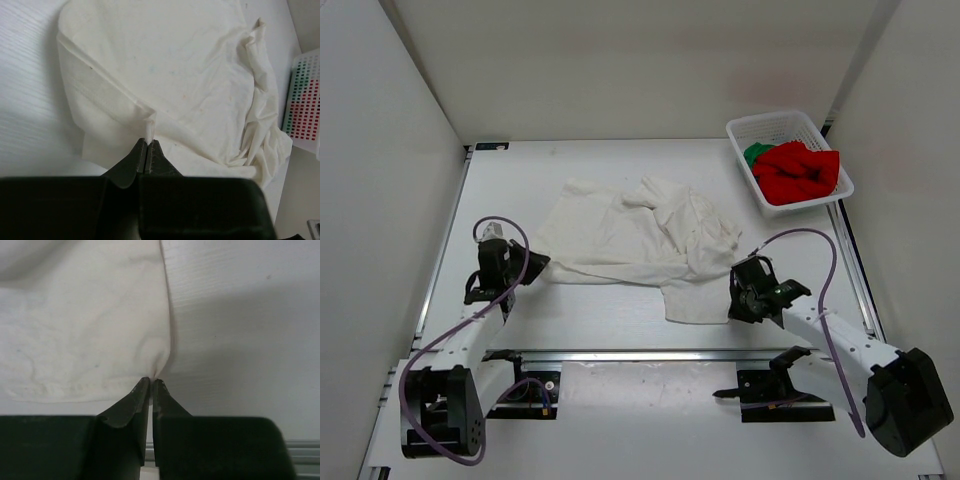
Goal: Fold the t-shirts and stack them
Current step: Flatten out the tshirt
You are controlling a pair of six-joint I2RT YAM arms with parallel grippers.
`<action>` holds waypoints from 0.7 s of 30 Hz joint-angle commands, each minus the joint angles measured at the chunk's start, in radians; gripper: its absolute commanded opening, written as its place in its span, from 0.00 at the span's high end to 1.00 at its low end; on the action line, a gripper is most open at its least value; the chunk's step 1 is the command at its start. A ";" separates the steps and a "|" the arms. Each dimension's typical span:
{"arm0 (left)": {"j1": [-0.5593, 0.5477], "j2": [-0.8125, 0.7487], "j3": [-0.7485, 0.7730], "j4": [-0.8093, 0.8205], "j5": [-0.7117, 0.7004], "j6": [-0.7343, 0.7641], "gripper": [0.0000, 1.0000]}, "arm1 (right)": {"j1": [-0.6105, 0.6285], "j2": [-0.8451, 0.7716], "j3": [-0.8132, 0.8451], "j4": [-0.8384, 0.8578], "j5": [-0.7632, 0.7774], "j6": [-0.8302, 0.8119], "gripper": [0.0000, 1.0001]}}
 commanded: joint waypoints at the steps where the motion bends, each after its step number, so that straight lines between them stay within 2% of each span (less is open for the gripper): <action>1: -0.063 -0.007 0.071 0.029 0.004 0.036 1.00 | -0.025 -0.065 0.142 -0.044 0.034 -0.051 1.00; 4: -0.160 0.048 0.323 -0.092 -0.041 0.100 1.00 | -0.073 -0.096 0.378 -0.153 0.071 -0.144 1.00; 7: -0.140 0.087 0.542 -0.149 0.031 0.110 1.00 | -0.104 -0.073 0.683 -0.291 0.134 -0.239 1.00; 9: -0.050 0.082 0.648 -0.153 0.197 0.047 1.00 | -0.105 -0.023 0.989 -0.367 0.161 -0.310 1.00; 10: 0.040 0.079 0.714 -0.137 0.239 0.022 1.00 | -0.089 0.025 1.076 -0.424 0.200 -0.324 1.00; 12: 0.165 0.082 0.806 -0.125 0.406 -0.041 1.00 | -0.026 0.114 1.413 -0.499 0.256 -0.365 1.00; 13: 0.215 0.081 0.860 -0.123 0.428 -0.082 1.00 | 0.015 0.183 1.508 -0.538 0.302 -0.372 1.00; 15: 0.286 0.076 0.928 -0.131 0.497 -0.122 1.00 | 0.083 0.279 1.842 -0.582 0.320 -0.425 1.00; 17: 0.317 0.090 1.005 -0.140 0.519 -0.148 1.00 | 0.109 0.357 1.966 -0.568 0.318 -0.465 1.00; 19: 0.304 0.114 1.031 -0.119 0.513 -0.168 1.00 | 0.090 0.360 1.907 -0.453 0.251 -0.496 1.00; 20: 0.293 0.130 1.022 -0.104 0.499 -0.179 1.00 | 0.004 0.373 1.861 -0.414 0.138 -0.494 1.00; 21: 0.287 0.144 1.016 -0.111 0.476 -0.179 1.00 | -0.153 0.384 1.809 -0.393 0.041 -0.481 1.00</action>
